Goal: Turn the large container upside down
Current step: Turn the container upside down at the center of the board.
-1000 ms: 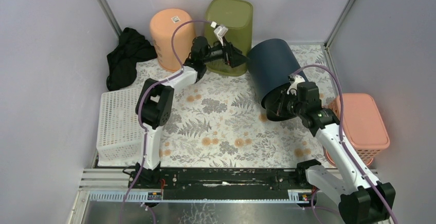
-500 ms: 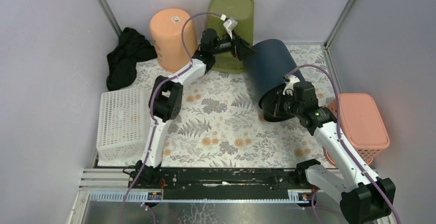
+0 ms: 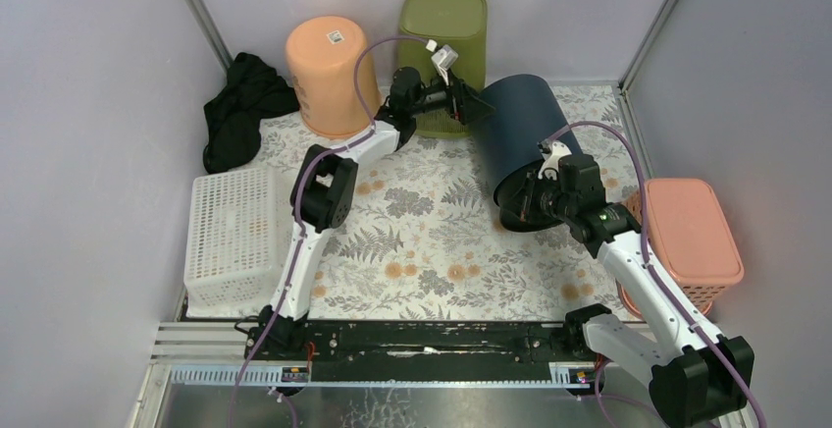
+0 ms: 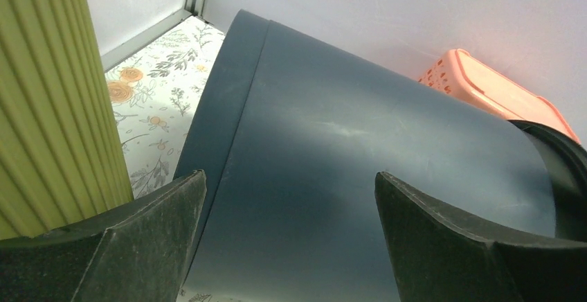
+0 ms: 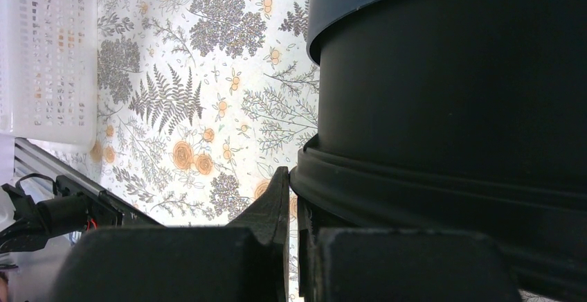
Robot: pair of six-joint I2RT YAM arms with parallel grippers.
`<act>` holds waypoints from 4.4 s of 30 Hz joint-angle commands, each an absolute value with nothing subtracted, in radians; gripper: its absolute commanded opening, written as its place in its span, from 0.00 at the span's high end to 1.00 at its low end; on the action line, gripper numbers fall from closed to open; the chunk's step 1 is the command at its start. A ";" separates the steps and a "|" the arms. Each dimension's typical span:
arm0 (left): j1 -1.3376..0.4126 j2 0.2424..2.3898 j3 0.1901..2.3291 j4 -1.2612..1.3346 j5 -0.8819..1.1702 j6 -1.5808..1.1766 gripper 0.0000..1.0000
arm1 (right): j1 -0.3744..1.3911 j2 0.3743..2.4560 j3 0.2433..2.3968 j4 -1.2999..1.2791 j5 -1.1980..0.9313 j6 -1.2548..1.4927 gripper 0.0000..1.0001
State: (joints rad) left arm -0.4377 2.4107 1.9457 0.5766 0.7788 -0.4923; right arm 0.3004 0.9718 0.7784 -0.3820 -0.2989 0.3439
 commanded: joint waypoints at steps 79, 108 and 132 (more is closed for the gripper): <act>-0.624 1.683 0.854 0.971 0.730 -0.538 0.00 | 0.327 0.990 1.372 -1.152 0.375 0.532 0.26; -0.719 1.639 0.902 0.771 0.685 -0.458 0.00 | -0.008 0.896 1.153 -0.984 0.227 0.514 0.37; -0.918 1.439 0.800 0.557 0.463 -0.430 0.00 | -0.064 0.817 0.919 -0.792 -0.283 0.433 0.51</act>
State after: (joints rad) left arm -0.8803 1.4986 0.7914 0.5354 0.4610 -0.4500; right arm -0.0883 0.8097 0.9848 -0.7506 0.0010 0.4084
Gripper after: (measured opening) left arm 1.000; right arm 0.482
